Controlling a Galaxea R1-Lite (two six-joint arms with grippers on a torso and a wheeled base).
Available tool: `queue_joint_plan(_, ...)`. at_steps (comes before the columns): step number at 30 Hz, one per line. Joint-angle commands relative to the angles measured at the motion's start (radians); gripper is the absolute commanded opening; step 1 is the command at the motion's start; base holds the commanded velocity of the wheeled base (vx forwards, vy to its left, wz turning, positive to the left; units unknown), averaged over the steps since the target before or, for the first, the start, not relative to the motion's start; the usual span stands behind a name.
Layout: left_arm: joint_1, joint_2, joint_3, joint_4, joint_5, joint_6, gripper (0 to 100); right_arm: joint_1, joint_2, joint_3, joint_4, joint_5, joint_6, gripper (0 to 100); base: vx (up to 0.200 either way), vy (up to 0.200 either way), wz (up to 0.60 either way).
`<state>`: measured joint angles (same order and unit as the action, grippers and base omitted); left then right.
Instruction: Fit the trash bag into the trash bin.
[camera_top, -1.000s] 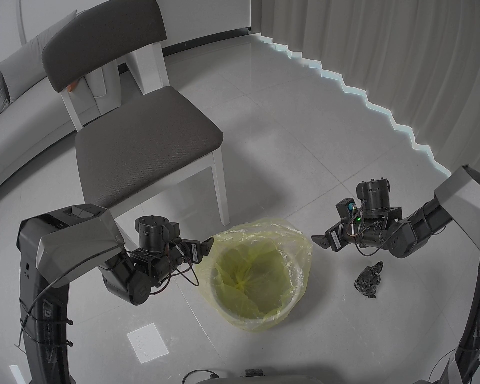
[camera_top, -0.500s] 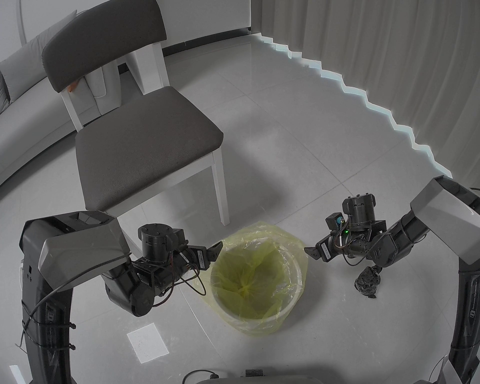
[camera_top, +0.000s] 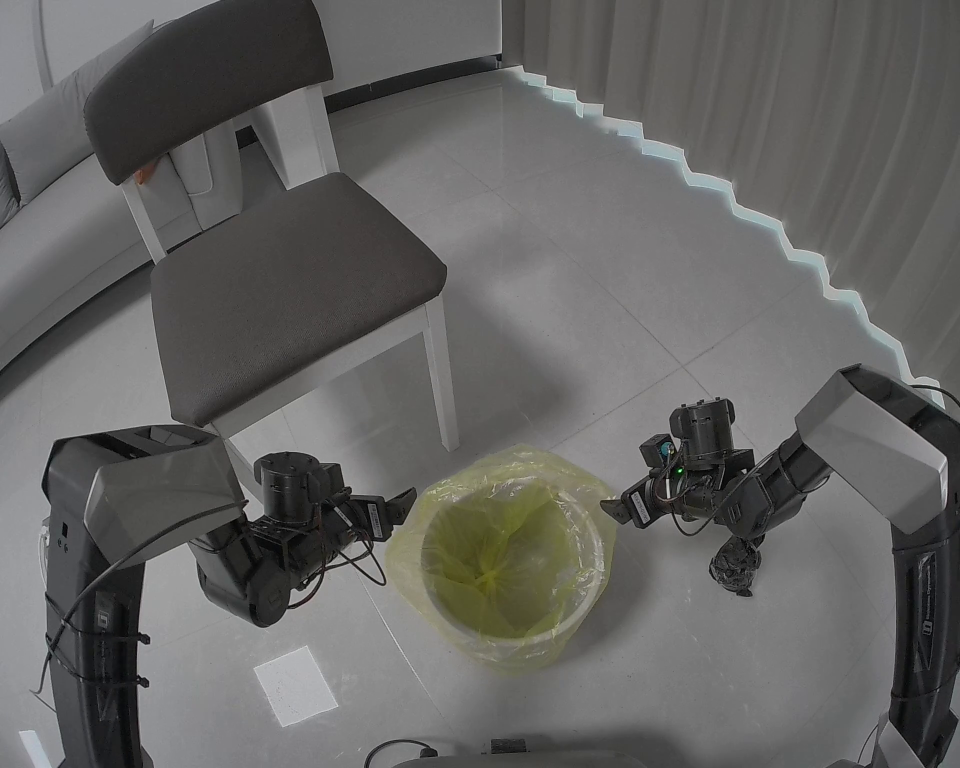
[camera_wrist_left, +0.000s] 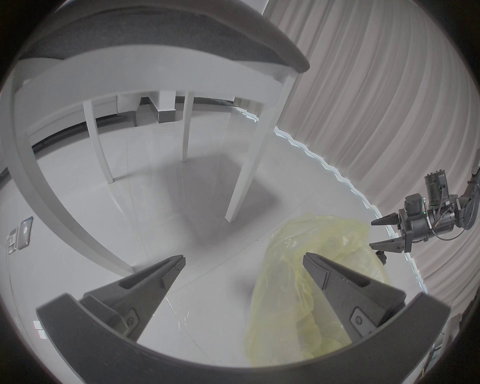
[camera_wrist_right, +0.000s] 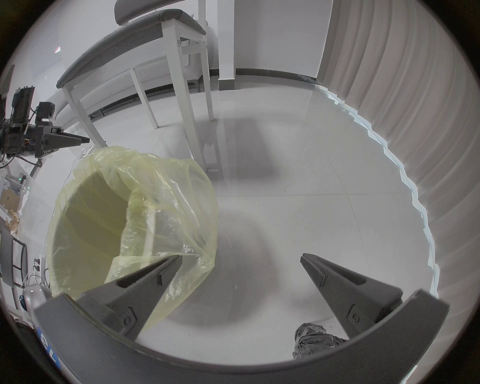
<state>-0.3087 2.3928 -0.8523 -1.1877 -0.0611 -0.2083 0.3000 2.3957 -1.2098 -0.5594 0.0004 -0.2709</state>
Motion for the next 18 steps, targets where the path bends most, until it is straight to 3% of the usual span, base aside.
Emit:
queue_joint_plan(1, -0.016, 0.083, -0.091, 0.066, -0.011, 0.001, 100, -0.001, 0.056, -0.037, 0.001, -0.003, -0.001, 100, 0.000, 0.000, 0.00)
queue_joint_plan(9, -0.027, 0.184, -0.335, 0.260, 0.003, 0.006, 100, -0.009, 0.108, -0.085, 0.009, -0.003, -0.002, 100, 0.000, 0.000, 0.00)
queue_joint_plan(13, -0.021, 0.232, -0.453, 0.370, 0.046, 0.026, 100, -0.022, 0.138, -0.114, 0.015, -0.003, -0.002, 100, 0.000, 0.000, 0.00)
queue_joint_plan(18, -0.018, 0.241, -0.502, 0.461, 0.049, 0.049, 100, -0.032, 0.163, -0.132, 0.045, -0.005, -0.004, 100, 0.000, 0.000, 0.00)
